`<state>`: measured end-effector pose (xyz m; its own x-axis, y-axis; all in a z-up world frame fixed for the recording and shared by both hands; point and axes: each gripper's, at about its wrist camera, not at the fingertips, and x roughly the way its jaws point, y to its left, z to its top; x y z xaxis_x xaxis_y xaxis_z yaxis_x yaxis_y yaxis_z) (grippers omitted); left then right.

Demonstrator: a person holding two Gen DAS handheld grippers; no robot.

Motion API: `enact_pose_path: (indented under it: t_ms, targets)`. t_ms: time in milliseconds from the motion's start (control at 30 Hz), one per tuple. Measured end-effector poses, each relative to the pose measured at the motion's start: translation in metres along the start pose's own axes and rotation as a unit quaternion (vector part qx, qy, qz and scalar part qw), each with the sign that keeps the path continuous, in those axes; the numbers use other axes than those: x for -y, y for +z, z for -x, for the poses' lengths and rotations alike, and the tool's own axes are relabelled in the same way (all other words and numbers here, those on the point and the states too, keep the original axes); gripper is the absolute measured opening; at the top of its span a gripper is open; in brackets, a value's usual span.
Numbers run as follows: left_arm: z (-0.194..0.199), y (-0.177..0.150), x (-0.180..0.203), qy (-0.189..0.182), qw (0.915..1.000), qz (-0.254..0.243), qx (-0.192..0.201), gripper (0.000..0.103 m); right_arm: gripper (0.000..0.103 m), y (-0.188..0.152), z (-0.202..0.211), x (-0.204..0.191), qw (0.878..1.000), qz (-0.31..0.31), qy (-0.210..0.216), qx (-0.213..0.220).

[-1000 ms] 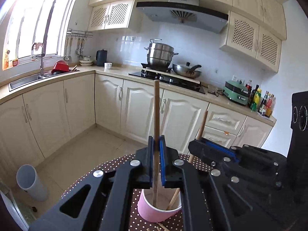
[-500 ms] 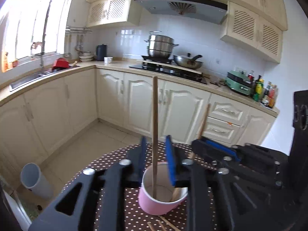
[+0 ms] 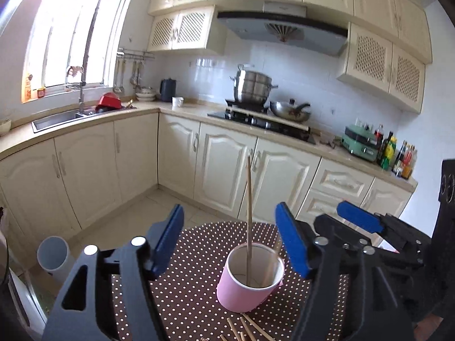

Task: Organize utensils
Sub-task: 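Open both grippers and lower them back to the chopstick pile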

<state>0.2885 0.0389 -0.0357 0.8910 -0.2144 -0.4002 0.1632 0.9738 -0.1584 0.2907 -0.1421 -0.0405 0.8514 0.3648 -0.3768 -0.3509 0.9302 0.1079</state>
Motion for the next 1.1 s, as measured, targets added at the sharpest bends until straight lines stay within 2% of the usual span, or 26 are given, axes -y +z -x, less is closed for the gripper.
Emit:
enact_pose_path:
  t_ms: [333, 567, 667, 867, 967, 1100]
  targets:
    - [0.068, -0.008, 0.003, 0.014, 0.9996, -0.009, 0.024, 0.071, 0.053, -0.008, 0.047, -0.006, 1.000, 0.005, -0.001, 0.010]
    - [0.097, -0.041, 0.008, 0.039, 0.9987, -0.032, 0.003, 0.071, 0.055, -0.034, 0.072, -0.005, 1.000, -0.003, -0.004, -0.006]
    - [0.101, -0.057, 0.006, 0.038, 0.9985, -0.035, -0.020, 0.071, 0.055, -0.049, 0.078, -0.004, 1.000, -0.005, -0.007, -0.022]
    - [0.090, -0.095, -0.017, 0.022, 0.9955, -0.012, -0.091, 0.071, 0.055, -0.083, 0.082, -0.001, 0.998, -0.014, -0.013, -0.062]
    - [0.078, -0.118, -0.032, 0.017, 0.9913, 0.009, -0.130, 0.071, 0.055, -0.099, 0.078, 0.002, 0.996, -0.020, -0.016, -0.088]
    - [0.060, -0.143, -0.038, 0.022, 0.9857, 0.009, -0.167, 0.071, 0.055, -0.120, 0.069, 0.006, 0.992, -0.021, -0.023, -0.123]
